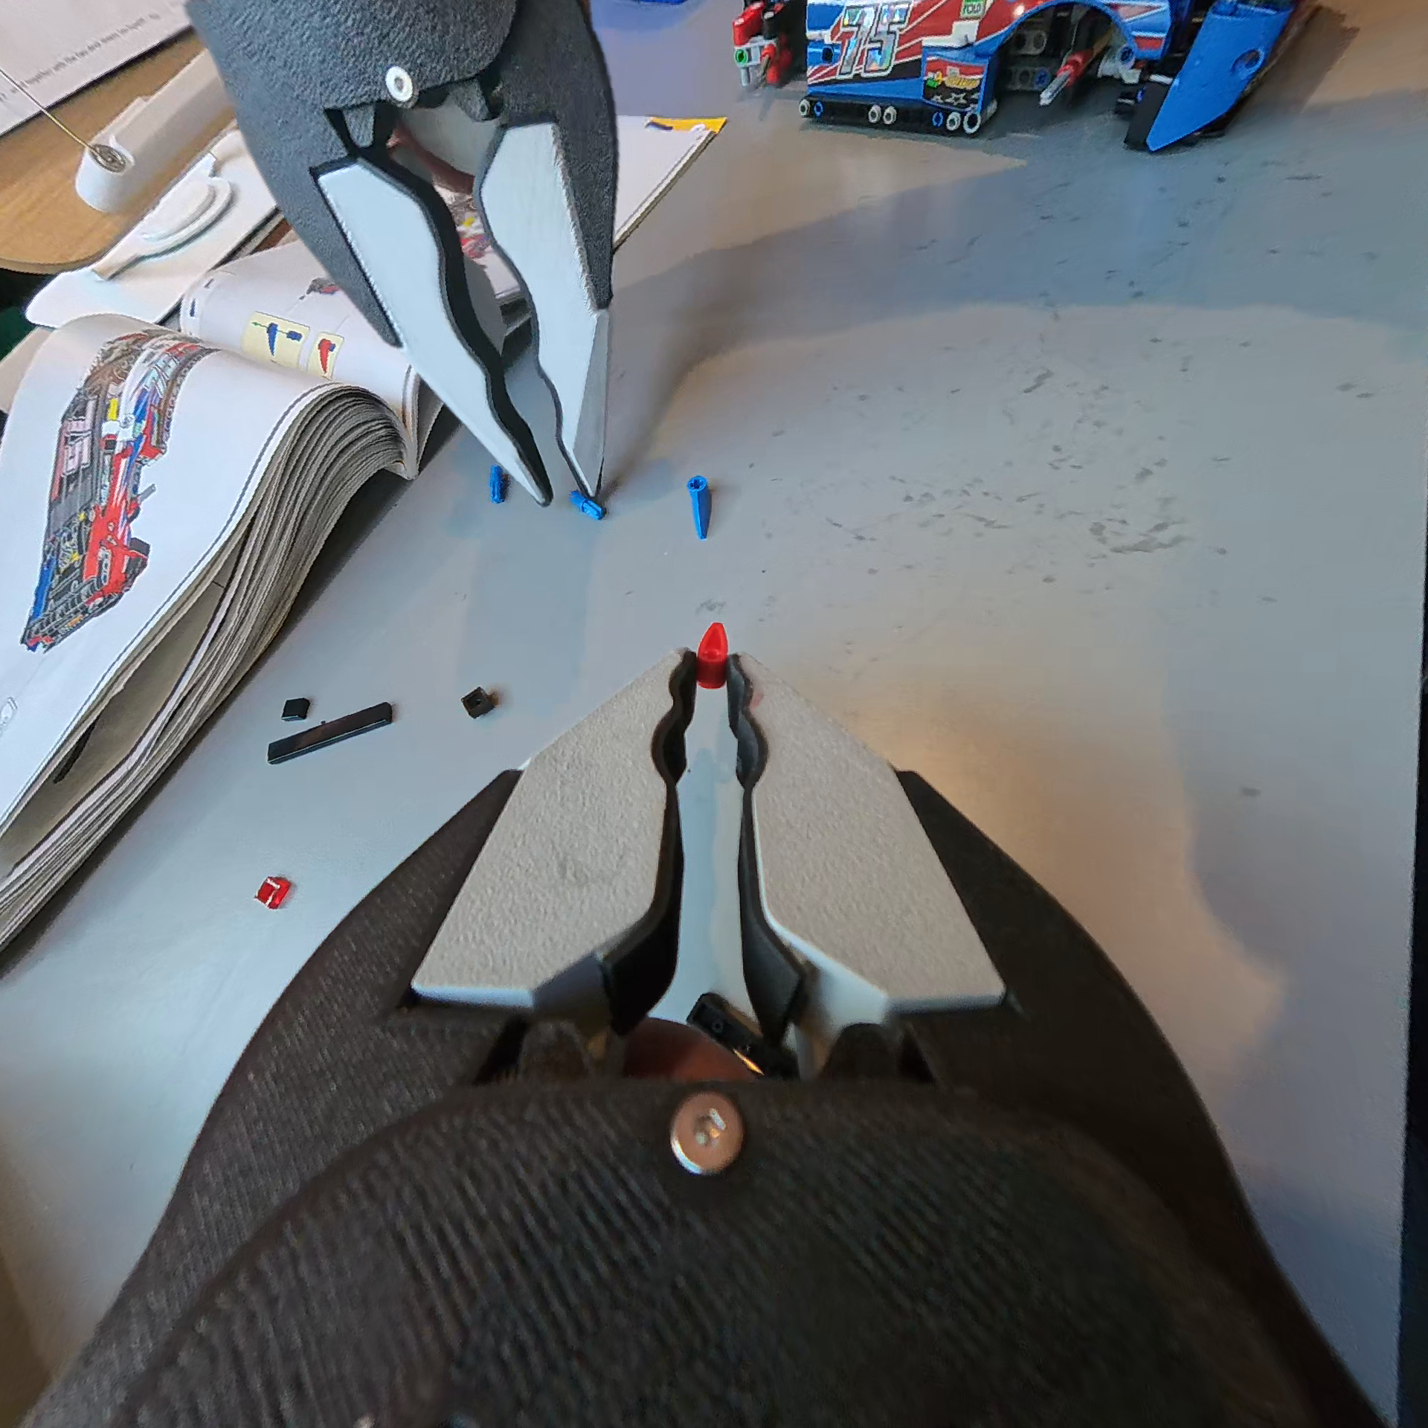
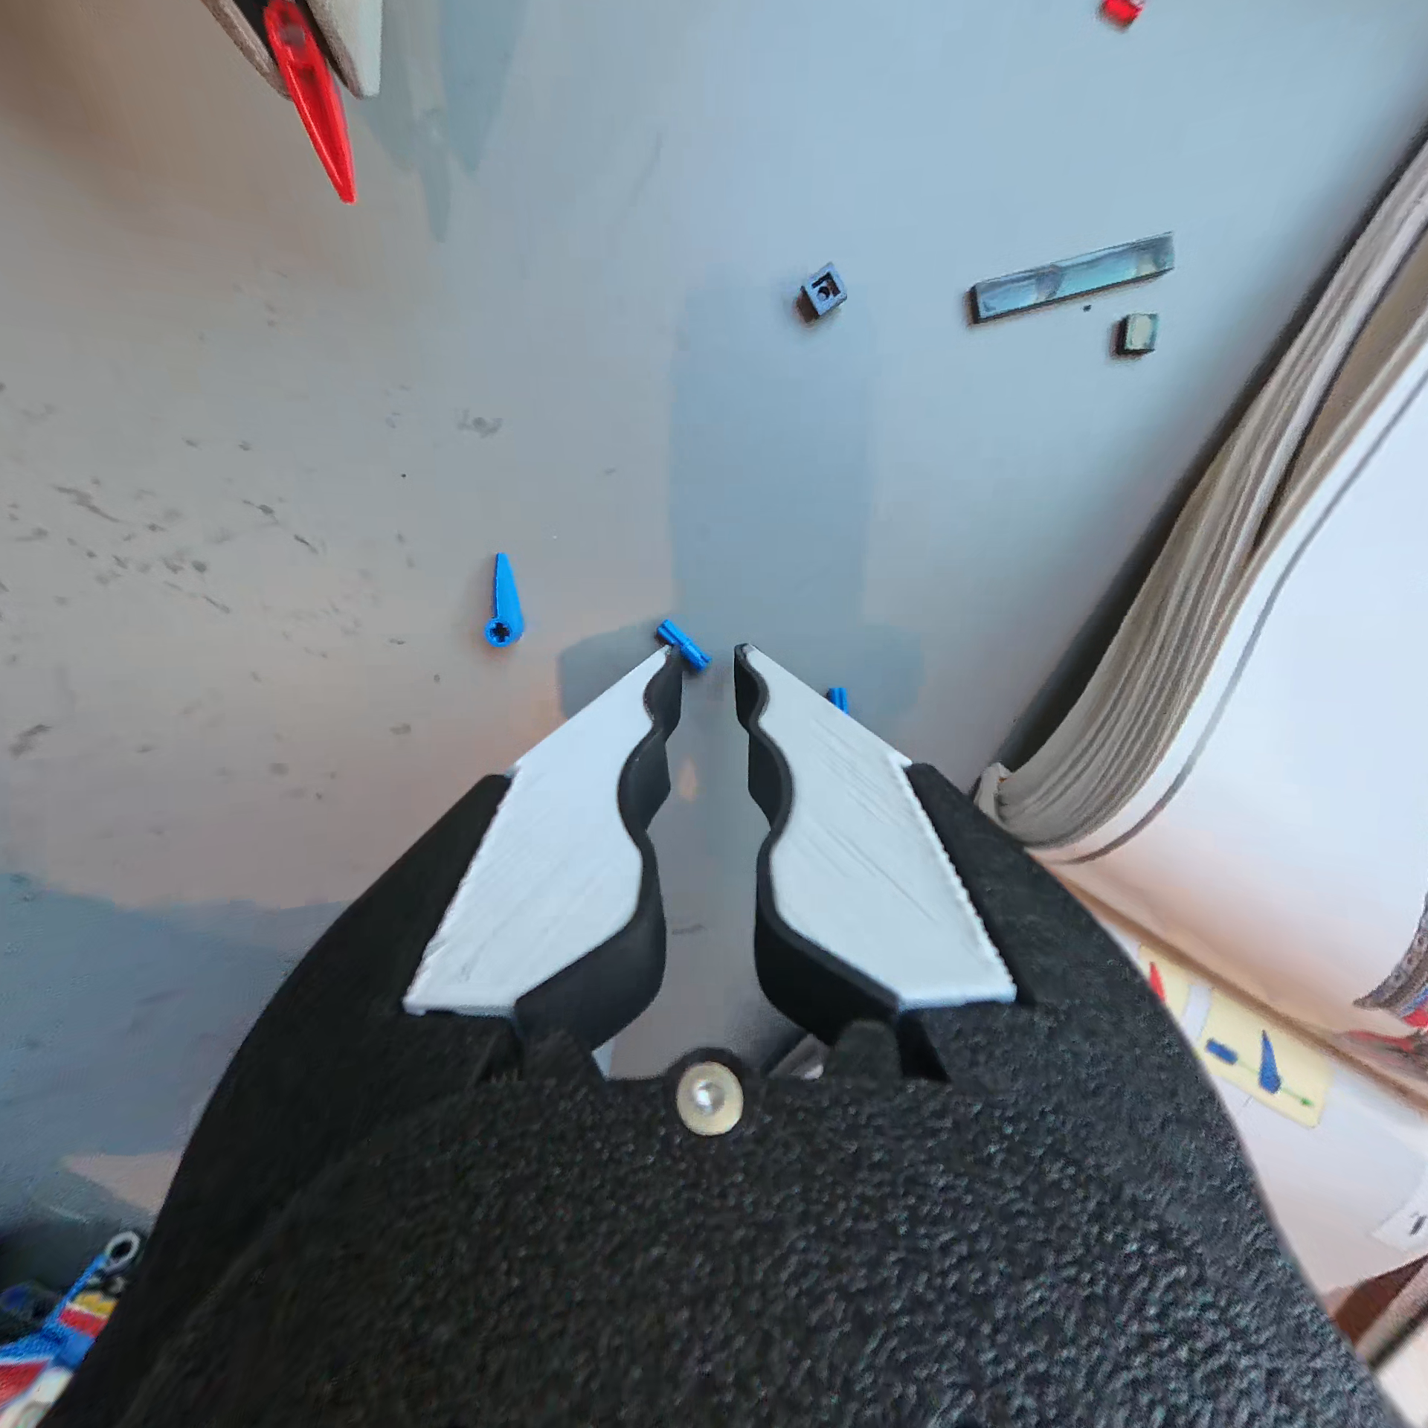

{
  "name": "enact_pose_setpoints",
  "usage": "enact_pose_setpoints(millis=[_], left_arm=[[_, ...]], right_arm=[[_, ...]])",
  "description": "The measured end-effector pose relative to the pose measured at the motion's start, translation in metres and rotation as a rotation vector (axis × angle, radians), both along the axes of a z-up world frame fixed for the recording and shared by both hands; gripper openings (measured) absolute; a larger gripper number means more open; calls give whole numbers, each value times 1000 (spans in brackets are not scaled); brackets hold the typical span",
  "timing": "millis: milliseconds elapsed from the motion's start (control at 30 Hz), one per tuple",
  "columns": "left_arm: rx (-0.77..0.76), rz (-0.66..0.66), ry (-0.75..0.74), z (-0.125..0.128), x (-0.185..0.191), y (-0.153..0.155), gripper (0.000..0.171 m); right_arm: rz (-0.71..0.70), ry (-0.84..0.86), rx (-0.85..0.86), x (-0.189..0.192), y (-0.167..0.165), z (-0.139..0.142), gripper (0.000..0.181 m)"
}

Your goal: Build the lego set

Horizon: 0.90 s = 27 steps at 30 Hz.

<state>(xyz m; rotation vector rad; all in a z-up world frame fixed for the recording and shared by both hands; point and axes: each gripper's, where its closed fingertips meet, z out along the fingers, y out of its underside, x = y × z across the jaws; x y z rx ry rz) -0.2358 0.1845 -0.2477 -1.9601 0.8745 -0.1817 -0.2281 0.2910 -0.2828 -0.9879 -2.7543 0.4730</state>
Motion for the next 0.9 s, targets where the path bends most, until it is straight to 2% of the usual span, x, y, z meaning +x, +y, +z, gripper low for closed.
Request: enact_pose_setpoints(millis=[133, 267, 400, 567, 733, 900], left_arm=[[0, -1, 5, -1, 0, 0, 4], [-9, 8, 1, -3, -2, 2, 4], [-27, 20, 7, -7, 0, 4, 4], [-23, -9, 36, -9, 14, 5, 4], [-9, -92, 134, -21, 29, 0, 4], [-15, -160, 244, -33, 45, -6, 5]], right_arm=[[55, -59, 20, 5, -1, -4, 7], [33, -56, -3, 9, -9, -4, 7], [-111, -79, -38, 22, -22, 1, 3], [-314, 90, -103, 33, -63, 20, 2], [-470, 193, -43, 55, -87, 10, 2], [-558, 257, -99, 67, -105, 4, 2]])
